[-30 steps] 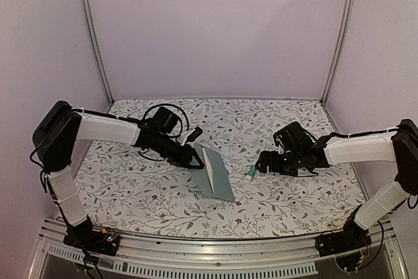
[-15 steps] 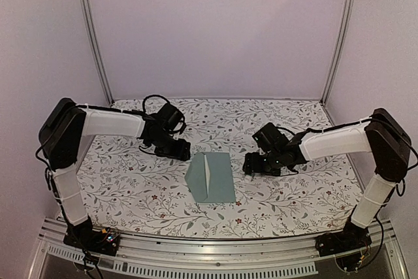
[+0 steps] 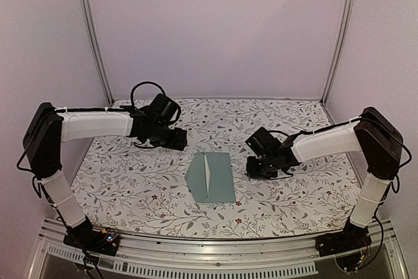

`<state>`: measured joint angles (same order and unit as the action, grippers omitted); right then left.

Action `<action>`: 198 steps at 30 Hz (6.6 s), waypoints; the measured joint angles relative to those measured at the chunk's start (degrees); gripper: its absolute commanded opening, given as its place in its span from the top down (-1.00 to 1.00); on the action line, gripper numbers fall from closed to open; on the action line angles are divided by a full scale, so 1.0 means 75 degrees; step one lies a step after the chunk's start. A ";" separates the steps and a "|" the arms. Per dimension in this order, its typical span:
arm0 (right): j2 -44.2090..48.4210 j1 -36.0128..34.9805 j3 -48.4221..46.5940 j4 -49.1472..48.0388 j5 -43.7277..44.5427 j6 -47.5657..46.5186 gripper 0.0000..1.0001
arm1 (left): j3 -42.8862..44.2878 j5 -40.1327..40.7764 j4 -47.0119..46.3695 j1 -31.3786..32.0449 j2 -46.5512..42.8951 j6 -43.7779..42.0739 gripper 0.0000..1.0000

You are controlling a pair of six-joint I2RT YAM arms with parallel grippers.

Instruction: Place the letter into the envelope and seal it

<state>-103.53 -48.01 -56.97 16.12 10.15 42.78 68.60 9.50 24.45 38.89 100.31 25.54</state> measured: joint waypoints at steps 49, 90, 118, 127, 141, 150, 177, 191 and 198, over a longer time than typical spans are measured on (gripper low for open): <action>0.4654 -0.0350 0.1658 -0.1973 -0.5598 -0.3689 0.73 | -0.1306 -0.7568 -0.6519 0.1594 -0.0708 0.0501 0.40; 0.4666 -0.0475 0.2932 -0.8600 -0.5071 -0.0434 -0.09 | -0.2276 -0.5971 -1.0701 0.1740 -0.1871 0.2795 1.00; 0.3908 -0.0516 0.2256 -0.8562 -0.5021 -0.0154 1.00 | -0.2535 -0.5534 -1.0952 0.1612 -0.1696 0.2801 1.00; 0.4001 -0.0662 0.2646 -0.8311 -0.4893 -0.0160 1.00 | -0.3139 -0.5703 -1.0896 0.1568 -0.1868 0.3104 1.00; 0.4657 -0.0592 0.2914 -0.8075 -0.4794 -0.0251 1.00 | -0.3707 -0.5199 -1.0893 0.0653 -0.2591 0.3244 1.00; 0.5149 -0.0592 0.2786 -0.6076 -0.4095 -0.0796 1.00 | -0.3809 -0.4039 -0.7312 0.0420 -0.4042 0.1824 1.00; 0.4529 -0.0592 0.1128 -0.1623 -0.2640 -0.1955 1.00 | -0.4089 -0.1332 -0.2920 0.0122 -0.1303 0.0513 0.94; 0.4339 -0.0592 0.0866 -0.0912 -0.2372 -0.2031 1.00 | -0.4258 -0.1469 -0.3453 0.0099 -0.1169 0.0571 0.16; 0.4205 -0.0592 0.0775 -0.0755 -0.2311 -0.2060 1.00 | -0.4266 -0.1373 -0.3346 0.0099 -0.1440 0.0592 0.07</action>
<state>-71.99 -52.45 -51.16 10.46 -7.18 27.33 36.60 -0.80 -0.64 39.64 89.52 29.98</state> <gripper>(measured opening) 0.217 0.454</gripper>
